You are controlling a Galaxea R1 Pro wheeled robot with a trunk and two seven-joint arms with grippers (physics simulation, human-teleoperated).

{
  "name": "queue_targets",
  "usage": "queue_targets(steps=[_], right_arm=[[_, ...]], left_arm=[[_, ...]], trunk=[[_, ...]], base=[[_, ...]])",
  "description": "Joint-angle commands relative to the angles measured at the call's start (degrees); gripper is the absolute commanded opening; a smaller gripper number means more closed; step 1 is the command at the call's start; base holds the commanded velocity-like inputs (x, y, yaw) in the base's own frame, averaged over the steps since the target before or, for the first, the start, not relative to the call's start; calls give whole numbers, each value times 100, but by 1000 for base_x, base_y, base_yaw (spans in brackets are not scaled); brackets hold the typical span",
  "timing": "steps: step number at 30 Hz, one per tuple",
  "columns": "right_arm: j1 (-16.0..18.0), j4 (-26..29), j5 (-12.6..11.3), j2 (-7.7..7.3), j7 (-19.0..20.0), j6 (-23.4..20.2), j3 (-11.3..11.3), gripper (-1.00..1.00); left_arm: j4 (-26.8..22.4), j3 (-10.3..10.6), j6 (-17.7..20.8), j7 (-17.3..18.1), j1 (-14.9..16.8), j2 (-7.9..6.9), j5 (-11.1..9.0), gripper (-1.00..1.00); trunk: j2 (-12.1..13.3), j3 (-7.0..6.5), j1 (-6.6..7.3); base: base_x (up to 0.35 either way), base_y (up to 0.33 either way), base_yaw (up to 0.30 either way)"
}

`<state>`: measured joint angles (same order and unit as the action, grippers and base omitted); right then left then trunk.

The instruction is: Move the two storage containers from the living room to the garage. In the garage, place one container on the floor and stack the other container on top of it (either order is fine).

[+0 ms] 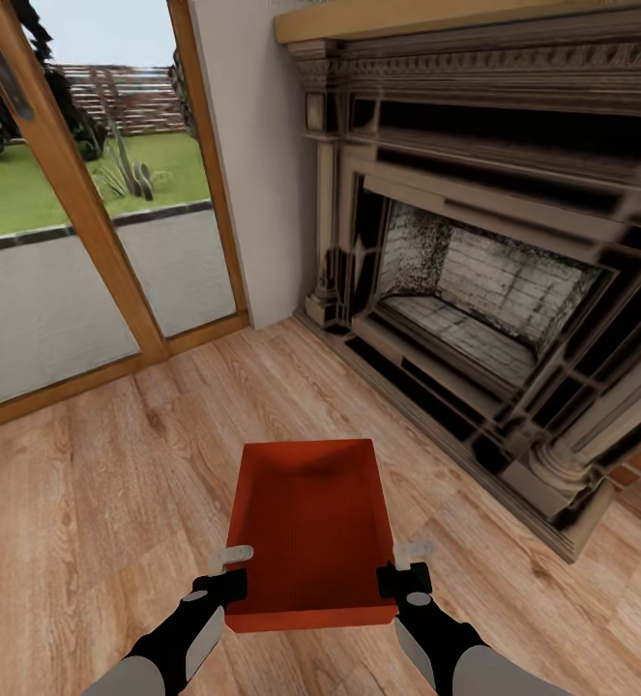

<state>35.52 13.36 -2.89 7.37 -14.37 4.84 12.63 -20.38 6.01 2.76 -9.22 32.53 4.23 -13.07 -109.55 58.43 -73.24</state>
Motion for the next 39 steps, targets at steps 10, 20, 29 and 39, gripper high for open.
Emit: queue_targets(steps=[10, 20, 29, 39], right_arm=[[2, 0, 1, 0, -22, 47, 20, -100], [3, 0, 14, -2, -18, 72, 26, -100], [5, 0, 17, -4, -12, 72, 29, -100], [4, 0, 25, 0, -21, 76, 36, -100]], left_arm=[[-1, 50, 32, -72, -1, -9, -64, -100], [-2, 49, 32, -72, -1, -10, -64, -100], [-8, 49, 32, -72, -1, -10, -65, -100], [-9, 48, 32, -72, -1, -10, -65, -100]], trunk=[[401, -176, 221], [802, -356, 441], [1163, -518, 638], [1564, -697, 858]], base=[[0, 0, 0], [0, 0, 0], [0, 0, 0], [0, 0, 0]])
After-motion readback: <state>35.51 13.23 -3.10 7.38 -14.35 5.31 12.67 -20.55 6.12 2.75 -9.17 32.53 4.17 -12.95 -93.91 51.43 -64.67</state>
